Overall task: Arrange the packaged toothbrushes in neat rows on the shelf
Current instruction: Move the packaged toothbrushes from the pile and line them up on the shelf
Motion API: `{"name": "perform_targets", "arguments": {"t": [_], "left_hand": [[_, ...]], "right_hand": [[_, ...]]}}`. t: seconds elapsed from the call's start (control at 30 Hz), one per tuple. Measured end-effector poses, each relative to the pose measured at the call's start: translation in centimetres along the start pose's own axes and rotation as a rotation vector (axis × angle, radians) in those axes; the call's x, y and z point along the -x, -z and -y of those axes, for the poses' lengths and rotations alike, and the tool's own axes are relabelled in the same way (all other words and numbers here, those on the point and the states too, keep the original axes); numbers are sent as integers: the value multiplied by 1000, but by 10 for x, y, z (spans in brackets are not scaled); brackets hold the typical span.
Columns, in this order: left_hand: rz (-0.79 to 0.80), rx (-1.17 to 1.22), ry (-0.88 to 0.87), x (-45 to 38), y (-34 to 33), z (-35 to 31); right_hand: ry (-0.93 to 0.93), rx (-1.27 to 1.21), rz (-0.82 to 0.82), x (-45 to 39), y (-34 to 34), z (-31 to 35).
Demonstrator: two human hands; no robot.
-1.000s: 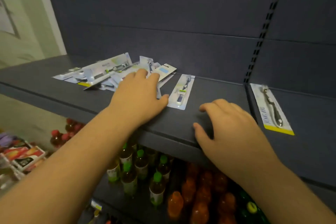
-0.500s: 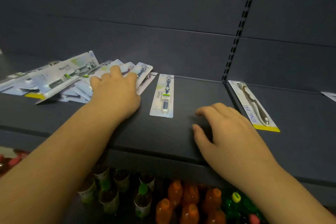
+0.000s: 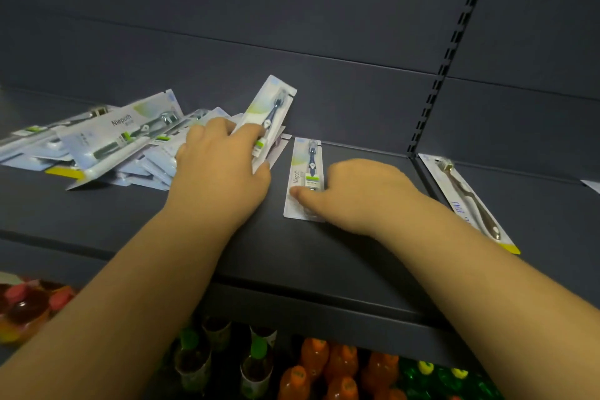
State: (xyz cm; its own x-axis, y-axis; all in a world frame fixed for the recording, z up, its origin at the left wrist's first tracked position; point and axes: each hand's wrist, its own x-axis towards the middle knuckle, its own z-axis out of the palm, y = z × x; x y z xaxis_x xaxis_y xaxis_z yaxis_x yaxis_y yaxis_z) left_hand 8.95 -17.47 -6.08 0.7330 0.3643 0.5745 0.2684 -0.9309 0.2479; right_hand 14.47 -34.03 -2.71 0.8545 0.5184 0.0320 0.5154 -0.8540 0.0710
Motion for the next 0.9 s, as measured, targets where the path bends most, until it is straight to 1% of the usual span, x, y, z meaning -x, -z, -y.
{"name": "perform_targets", "arguments": {"t": [0.1, 0.2, 0.3, 0.47, 0.63, 0.73, 0.9], "left_hand": [[-52, 27, -46, 1, 1, 0], [-86, 85, -49, 4, 2, 1], [-99, 131, -54, 5, 3, 0], [-58, 156, -56, 7, 4, -4], [-23, 191, -81, 14, 6, -17], [-3, 264, -76, 21, 11, -35], [76, 478, 52, 39, 20, -86]], "right_hand": [[-37, 14, 36, -17, -2, 12], [-74, -43, 63, -25, -1, 14], [-99, -158, 16, -26, 0, 5], [-146, -482, -77, -7, -3, -24], [-146, -793, -157, 21, -7, -49], [-120, -866, -171, 43, -8, -64], [-115, -949, -194, 84, -9, -103]]}}
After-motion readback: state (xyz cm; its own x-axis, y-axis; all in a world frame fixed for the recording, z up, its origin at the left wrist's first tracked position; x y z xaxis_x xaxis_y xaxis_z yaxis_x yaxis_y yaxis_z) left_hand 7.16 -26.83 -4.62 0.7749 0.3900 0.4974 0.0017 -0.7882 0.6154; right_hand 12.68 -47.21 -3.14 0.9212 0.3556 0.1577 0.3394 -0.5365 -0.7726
